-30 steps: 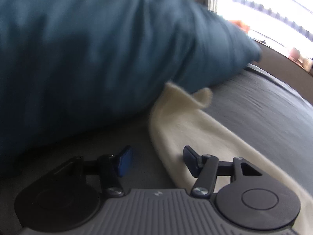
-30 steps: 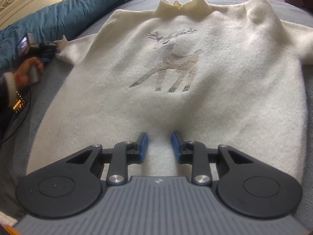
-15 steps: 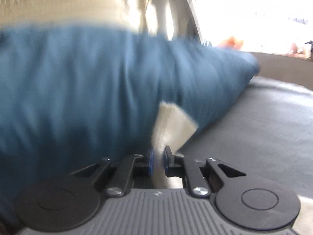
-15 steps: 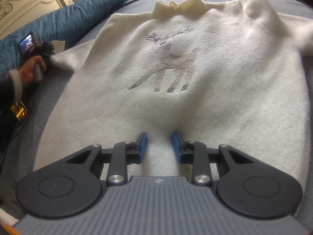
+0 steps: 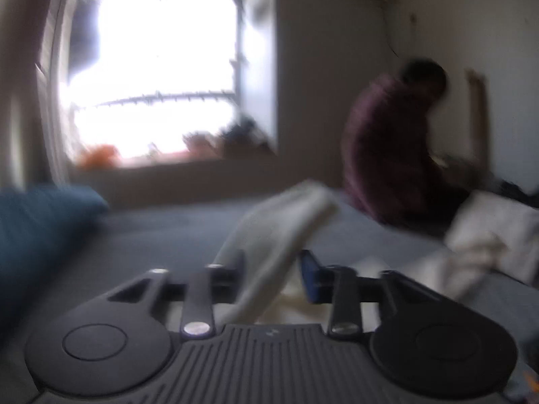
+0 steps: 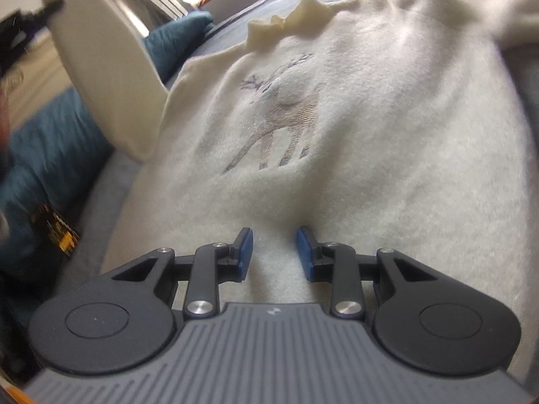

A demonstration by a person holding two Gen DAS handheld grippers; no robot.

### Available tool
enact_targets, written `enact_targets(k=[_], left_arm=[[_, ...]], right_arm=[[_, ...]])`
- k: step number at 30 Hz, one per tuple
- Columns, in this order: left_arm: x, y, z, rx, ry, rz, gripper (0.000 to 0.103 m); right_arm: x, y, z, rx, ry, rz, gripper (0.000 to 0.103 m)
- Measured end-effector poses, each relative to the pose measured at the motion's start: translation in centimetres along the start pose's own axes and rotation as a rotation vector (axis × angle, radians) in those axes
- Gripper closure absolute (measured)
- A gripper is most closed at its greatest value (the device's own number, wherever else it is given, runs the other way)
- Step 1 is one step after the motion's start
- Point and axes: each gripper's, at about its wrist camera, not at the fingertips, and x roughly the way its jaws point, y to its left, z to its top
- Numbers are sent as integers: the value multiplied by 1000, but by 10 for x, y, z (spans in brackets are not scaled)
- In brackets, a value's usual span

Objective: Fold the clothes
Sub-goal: 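Fold the held sleeve across the sweater front with the left gripper and release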

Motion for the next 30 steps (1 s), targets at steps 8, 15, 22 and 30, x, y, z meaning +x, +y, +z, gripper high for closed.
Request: enact_targets(k=[8,15,22,30], left_arm=[[10,6,-98,-83,250,-26,47],[-8,28,-122,-63,302,145,46],[5,60,-144,-106,309,316,47],[18,81,-156,-158,310,370,46]], right_arm=[[-3,-19,14,174,-28,74,75],[11,-6,65,156,-31,8,71],[36,-2,114,154,-10,-74,71],[68,-9,123,210,58,-127,71]])
